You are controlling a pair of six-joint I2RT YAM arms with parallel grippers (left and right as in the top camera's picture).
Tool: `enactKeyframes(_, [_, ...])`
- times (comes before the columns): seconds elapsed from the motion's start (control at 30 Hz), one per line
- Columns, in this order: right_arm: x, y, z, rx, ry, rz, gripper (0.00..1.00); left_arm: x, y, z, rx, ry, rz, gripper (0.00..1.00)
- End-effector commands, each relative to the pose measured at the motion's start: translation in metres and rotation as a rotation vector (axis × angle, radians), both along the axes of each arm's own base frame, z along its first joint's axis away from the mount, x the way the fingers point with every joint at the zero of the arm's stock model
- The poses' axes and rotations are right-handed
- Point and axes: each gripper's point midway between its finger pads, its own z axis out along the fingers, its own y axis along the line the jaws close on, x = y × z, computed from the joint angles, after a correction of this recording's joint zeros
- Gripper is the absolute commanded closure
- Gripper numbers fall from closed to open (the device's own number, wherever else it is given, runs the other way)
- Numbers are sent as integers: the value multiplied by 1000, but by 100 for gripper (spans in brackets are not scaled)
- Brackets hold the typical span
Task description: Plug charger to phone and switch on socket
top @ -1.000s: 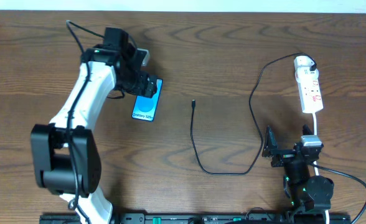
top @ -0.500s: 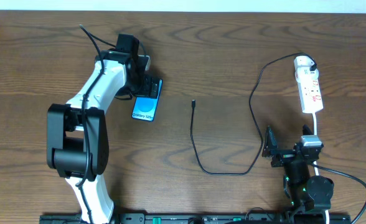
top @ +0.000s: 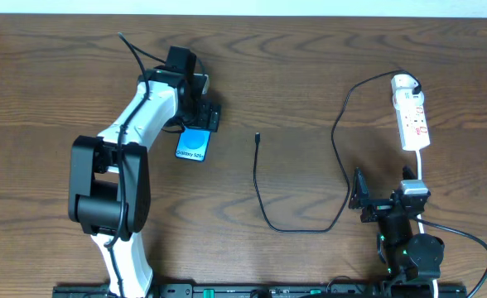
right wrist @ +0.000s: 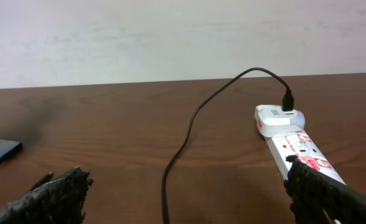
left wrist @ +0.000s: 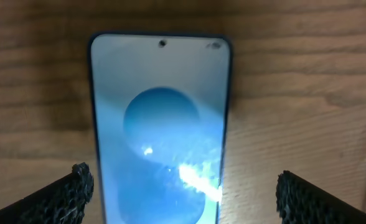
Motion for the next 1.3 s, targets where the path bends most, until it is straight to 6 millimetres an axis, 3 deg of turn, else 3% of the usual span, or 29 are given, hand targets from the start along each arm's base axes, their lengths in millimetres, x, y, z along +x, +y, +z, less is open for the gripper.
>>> enactKeyframes(0.0, [0,-1,0,-5,0,-7,1,-4,12,-12,56,21,63,5])
enactKeyframes(1.27, [0,-1,0,-5,0,-7,1,-7,6,-39,83,56,77,5])
